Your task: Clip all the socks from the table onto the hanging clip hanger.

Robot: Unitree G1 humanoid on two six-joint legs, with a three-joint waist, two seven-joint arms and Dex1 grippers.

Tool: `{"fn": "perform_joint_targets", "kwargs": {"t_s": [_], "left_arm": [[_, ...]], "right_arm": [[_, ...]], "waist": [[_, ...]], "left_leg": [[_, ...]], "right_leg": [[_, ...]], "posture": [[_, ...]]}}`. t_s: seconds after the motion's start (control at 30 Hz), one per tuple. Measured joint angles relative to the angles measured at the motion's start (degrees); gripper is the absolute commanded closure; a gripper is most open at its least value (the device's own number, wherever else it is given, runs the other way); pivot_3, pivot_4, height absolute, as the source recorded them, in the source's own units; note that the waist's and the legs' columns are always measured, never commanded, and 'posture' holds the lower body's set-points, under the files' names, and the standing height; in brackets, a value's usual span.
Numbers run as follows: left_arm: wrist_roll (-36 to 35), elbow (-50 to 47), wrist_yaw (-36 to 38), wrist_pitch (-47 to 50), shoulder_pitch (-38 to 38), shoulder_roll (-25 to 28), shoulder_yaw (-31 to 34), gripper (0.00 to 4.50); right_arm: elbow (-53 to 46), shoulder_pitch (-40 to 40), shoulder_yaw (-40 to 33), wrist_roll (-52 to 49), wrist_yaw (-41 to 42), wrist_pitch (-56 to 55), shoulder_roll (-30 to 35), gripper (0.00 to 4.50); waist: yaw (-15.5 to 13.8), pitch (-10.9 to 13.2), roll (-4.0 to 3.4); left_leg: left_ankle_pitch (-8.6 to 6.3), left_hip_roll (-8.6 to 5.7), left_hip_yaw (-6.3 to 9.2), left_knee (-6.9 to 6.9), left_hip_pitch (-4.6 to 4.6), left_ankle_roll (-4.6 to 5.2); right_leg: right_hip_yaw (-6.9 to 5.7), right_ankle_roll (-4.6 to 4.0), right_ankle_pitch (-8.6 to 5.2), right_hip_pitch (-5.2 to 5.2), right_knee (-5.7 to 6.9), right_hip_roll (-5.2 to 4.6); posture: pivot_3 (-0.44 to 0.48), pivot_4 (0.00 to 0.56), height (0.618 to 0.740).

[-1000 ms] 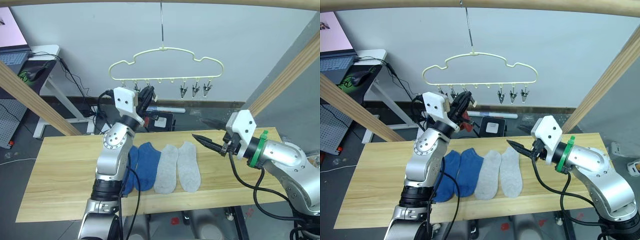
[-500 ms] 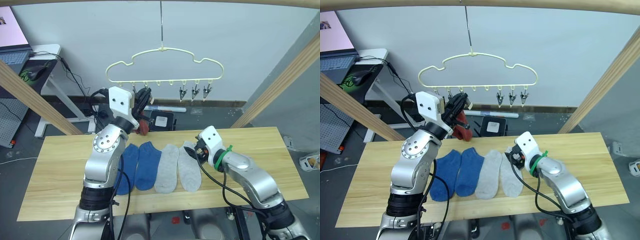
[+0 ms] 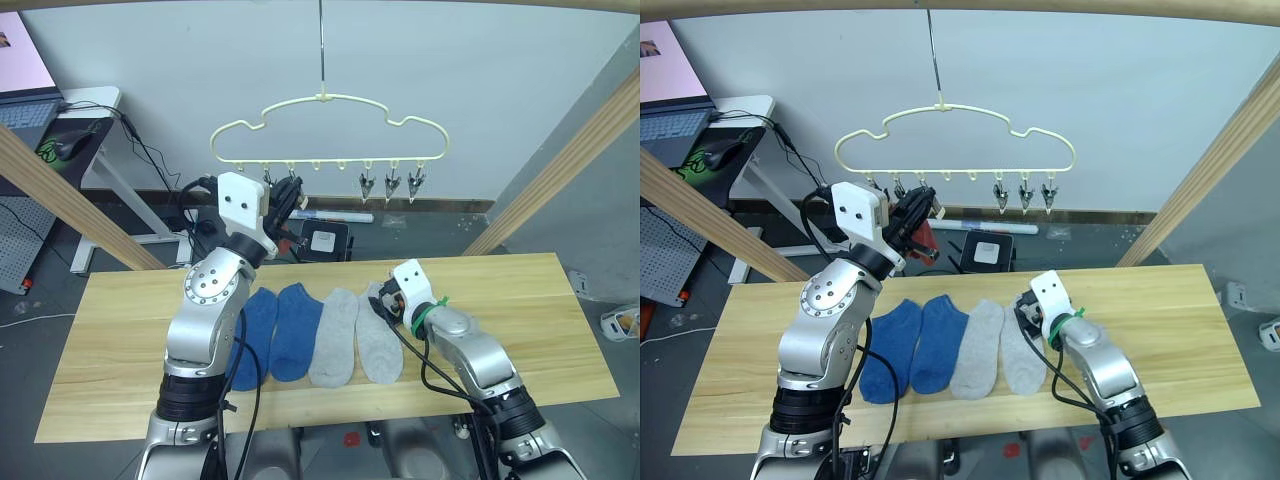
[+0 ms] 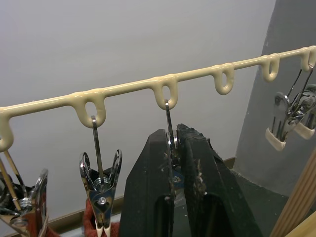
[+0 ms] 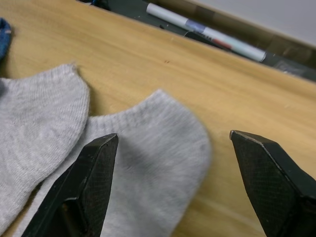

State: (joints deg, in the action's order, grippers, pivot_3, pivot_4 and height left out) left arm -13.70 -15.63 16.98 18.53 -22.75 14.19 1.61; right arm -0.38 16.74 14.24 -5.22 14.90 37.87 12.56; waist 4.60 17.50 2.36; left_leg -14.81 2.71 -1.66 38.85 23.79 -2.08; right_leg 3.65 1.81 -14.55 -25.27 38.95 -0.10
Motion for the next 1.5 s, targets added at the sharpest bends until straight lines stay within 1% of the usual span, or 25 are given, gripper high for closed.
{"fn": "perform_joint_targets", "kwargs": {"t_s": [0.03,0.1,0.3,0.33,0.53,0.73,0.83,0.97,1.0,1.17,1.33,1.5], "left_arm": [[-0.1,0.0,0.0,0.0,0.0,0.0,0.0,4.5],[-0.1,-0.1,0.0,0.1,0.0,0.1,0.0,4.5],[-0.3,-0.2,0.2,0.3,0.0,0.2,0.4,4.5],[-0.5,-0.2,0.3,0.4,0.0,0.3,0.5,4.5],[-2.2,-0.3,1.4,1.0,0.0,1.0,1.6,4.5],[-2.9,-0.3,2.0,1.1,0.0,1.5,2.4,4.5],[-2.9,-0.3,2.2,1.1,0.0,1.5,2.4,4.5],[-2.9,-0.3,2.2,1.1,0.0,1.4,2.4,4.5],[-2.9,-0.3,2.2,1.1,0.0,1.4,2.4,4.5],[-2.9,-0.3,2.2,1.1,0.0,1.2,2.3,4.5],[-2.9,-0.3,2.2,1.1,0.0,1.2,2.3,4.5],[-2.9,-0.2,2.2,1.1,-0.1,1.1,2.1,4.5]], "right_arm": [[0.5,-0.1,0.0,0.0,0.0,0.0,-0.3,1.34],[0.9,-0.3,0.0,0.1,-0.1,0.0,-0.4,2.02],[1.8,-0.3,-0.4,1.6,-0.3,-1.0,-0.7,4.23],[1.8,-0.4,-0.6,1.8,-0.4,-1.3,-0.7,4.45],[0.9,-1.6,-1.2,2.3,0.1,-2.2,0.2,4.45],[-0.6,-2.9,0.4,4.5,2.8,-3.6,4.0,4.45],[-1.0,-3.4,0.3,5.0,3.0,-3.8,4.1,3.76],[-2.2,-4.4,-2.1,4.9,1.2,-3.5,2.3,2.45],[-3.2,-4.9,-2.8,4.7,0.8,-3.3,1.5,2.0],[-9.2,-6.5,-4.9,4.3,-2.8,-1.3,-2.6,0.28],[-9.2,-6.8,-6.3,4.7,-8.1,1.2,-8.5,0.28],[-4.9,-4.9,-7.4,6.2,-13.3,1.6,-13.2,0.28]], "waist": [[0.0,0.0,0.0],[0.0,0.0,0.0],[0.0,0.0,-0.01],[0.0,0.0,-0.01],[0.0,0.0,-0.02],[0.1,0.0,-0.04],[0.1,0.0,-0.04],[0.1,0.0,-0.03],[0.1,0.1,-0.04],[0.1,0.1,-0.09],[0.1,0.1,-0.12],[0.1,0.2,-0.15]], "left_leg": [[0.0,0.0,-0.01,0.0,0.0,0.0],[0.0,0.0,-0.02,0.0,0.0,0.0],[0.0,-0.01,0.0,-0.02,0.0,0.0],[0.0,-0.01,0.0,-0.02,0.01,0.0],[0.0,-0.01,-0.02,-0.06,0.02,-0.01],[-0.01,-0.01,-0.03,-0.08,0.02,-0.01],[-0.01,0.0,-0.01,-0.09,0.02,-0.01],[-0.01,0.01,-0.03,-0.1,0.03,-0.01],[-0.01,0.01,-0.02,-0.11,0.04,-0.02],[-0.01,0.02,-0.02,-0.13,0.04,-0.02],[-0.01,0.04,-0.03,-0.15,0.05,-0.03],[-0.01,0.05,-0.06,-0.19,0.08,-0.02]], "right_leg": [[0.0,0.0,0.0,0.0,-0.01,-0.01],[0.0,0.01,0.0,0.0,-0.01,-0.02],[0.0,0.03,-0.02,0.0,-0.01,-0.01],[0.0,0.03,-0.02,0.0,-0.02,-0.01],[0.0,0.05,-0.03,-0.01,-0.07,-0.01],[0.01,0.13,-0.08,-0.02,-0.1,-0.01],[0.05,0.24,-0.14,-0.02,-0.1,0.0],[0.11,0.25,-0.15,-0.04,-0.11,0.0],[0.12,0.25,-0.15,-0.04,-0.11,-0.01],[0.13,0.27,-0.16,-0.06,-0.13,-0.01],[0.14,0.28,-0.17,-0.08,-0.14,-0.01],[0.16,0.29,-0.17,-0.11,-0.21,-0.03]], "posture": [[-0.078,0.35,0.738],[-0.078,0.35,0.738],[-0.08,0.339,0.738],[-0.083,0.338,0.738],[-0.095,0.34,0.738],[-0.095,0.338,0.738],[-0.095,0.338,0.738],[-0.094,0.34,0.738],[-0.094,0.34,0.738],[-0.101,0.342,0.738],[-0.101,0.342,0.738],[-0.093,0.339,0.738]]}}
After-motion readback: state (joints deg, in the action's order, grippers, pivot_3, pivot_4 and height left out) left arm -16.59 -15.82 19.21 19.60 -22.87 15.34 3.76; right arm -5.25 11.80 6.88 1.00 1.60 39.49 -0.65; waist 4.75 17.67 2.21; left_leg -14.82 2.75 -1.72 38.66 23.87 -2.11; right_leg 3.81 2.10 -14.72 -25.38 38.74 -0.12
